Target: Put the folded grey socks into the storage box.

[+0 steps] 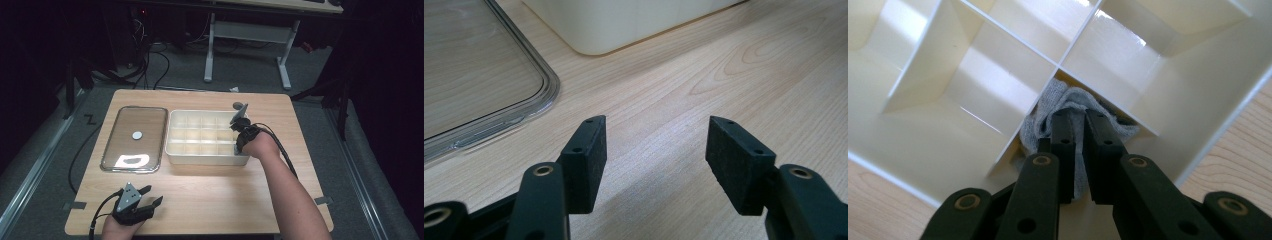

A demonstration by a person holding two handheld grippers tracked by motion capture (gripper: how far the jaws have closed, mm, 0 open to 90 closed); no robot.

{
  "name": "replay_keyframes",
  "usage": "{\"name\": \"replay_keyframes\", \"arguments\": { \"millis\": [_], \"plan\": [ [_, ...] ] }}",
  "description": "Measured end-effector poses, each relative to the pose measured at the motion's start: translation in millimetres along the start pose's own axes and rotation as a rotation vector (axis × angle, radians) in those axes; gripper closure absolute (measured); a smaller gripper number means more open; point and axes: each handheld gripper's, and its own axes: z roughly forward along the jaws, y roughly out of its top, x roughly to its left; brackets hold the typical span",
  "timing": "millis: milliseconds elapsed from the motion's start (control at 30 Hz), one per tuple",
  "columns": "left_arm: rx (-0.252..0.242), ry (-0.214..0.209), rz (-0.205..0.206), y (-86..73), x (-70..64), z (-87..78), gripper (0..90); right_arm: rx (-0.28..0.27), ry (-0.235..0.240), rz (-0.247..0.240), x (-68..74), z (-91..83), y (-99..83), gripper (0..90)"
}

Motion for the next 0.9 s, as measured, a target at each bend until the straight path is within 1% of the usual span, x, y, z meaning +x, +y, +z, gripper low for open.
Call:
{"name": "replay_keyframes", "arguments": {
  "millis": [133,167,200,267,333,367,433,467,500,533,633,667,700,767,800,900],
  "plan": [
    [0.000,-0.001,0.001,0.0,-0.1,0.1,42.2,-0.014,0.003,-0.002,0.6,-7.4,0.1,82.9],
    [0.000,-0.001,0.001,0.0,-0.2,0.1,42.2,-0.020,0.001,-0.017,-0.2,-8.7,0.3,82.5],
    [0.001,-0.001,0.001,0.0,-0.2,0.2,42.2,-0.021,0.002,-0.003,0.7,-10.7,0.2,81.8],
    [-0.001,-0.001,0.003,0.1,-0.3,0.2,42.2,-0.031,0.003,-0.016,-0.6,-14.1,0.5,80.3],
    [-0.003,-0.002,0.003,0.2,-0.6,0.1,42.2,-0.033,0.002,-0.001,0.4,-16.3,0.1,79.0],
    [-0.003,-0.001,0.003,0.2,-0.5,0.1,42.2,-0.037,0.002,-0.001,0.5,-17.7,-0.2,78.3],
    [-0.003,-0.002,0.004,0.3,-0.2,0.2,42.2,-0.055,0.001,-0.017,-0.9,-19.8,-1.5,76.0],
    [-0.003,-0.002,0.003,0.2,-0.3,0.3,42.2,-0.065,-0.002,-0.005,0.0,-21.5,-3.3,73.4],
    [-0.002,-0.002,0.004,0.1,-0.3,0.3,42.2,-0.081,-0.004,-0.020,-0.7,-22.4,-4.4,70.9],
    [-0.001,-0.002,0.006,-0.2,-0.2,0.4,42.2,-0.104,-0.007,-0.022,-0.8,-24.1,-6.5,69.0],
    [0.000,-0.003,0.007,-0.4,-0.1,0.3,42.2,-0.174,-0.011,-0.021,1.0,-31.1,-16.0,65.5],
    [0.004,-0.005,0.009,-0.4,0.2,0.1,42.2,-0.196,-0.005,-0.019,1.6,-32.1,-18.8,64.6],
    [0.003,-0.006,0.009,-0.5,0.1,0.4,42.2,-0.216,-0.022,-0.015,2.5,-34.1,-22.5,62.6],
    [0.006,-0.011,0.019,0.0,0.5,0.1,42.1,-0.277,0.003,0.017,1.9,-36.1,-30.7,63.0],
    [0.002,-0.011,0.017,0.3,0.7,0.2,42.1,-0.305,0.015,0.029,1.8,-35.7,-34.7,62.8],
    [-0.006,-0.012,0.005,0.6,2.3,0.4,42.1,-0.373,0.020,0.020,3.5,-35.7,-47.6,61.2]
  ]
}}
